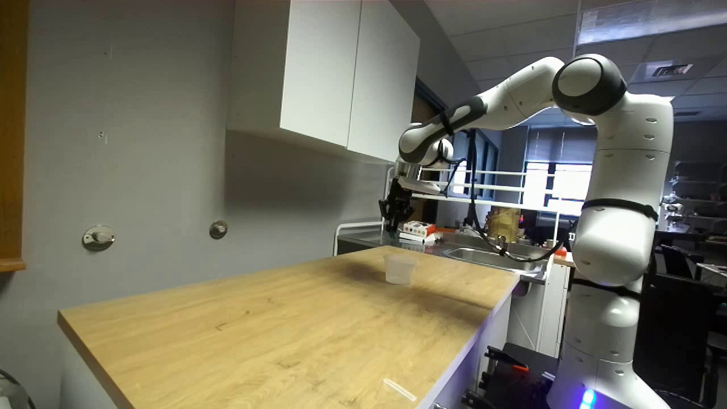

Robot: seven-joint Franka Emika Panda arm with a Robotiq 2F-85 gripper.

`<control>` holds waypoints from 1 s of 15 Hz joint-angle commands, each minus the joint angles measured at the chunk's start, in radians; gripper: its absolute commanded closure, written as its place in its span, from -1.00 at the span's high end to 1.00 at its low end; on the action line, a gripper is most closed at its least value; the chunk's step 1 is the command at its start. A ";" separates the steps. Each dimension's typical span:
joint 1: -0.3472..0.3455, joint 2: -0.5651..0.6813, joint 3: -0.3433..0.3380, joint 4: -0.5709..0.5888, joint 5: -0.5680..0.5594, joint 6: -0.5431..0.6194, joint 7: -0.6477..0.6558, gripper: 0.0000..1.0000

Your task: Put the marker inside the clear cup

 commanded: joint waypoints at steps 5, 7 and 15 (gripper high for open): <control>-0.007 0.092 -0.035 0.022 0.015 -0.026 0.030 -0.86; -0.010 0.102 -0.043 0.019 0.018 -0.029 0.029 -0.86; -0.009 0.093 -0.049 0.004 0.013 -0.053 0.032 0.38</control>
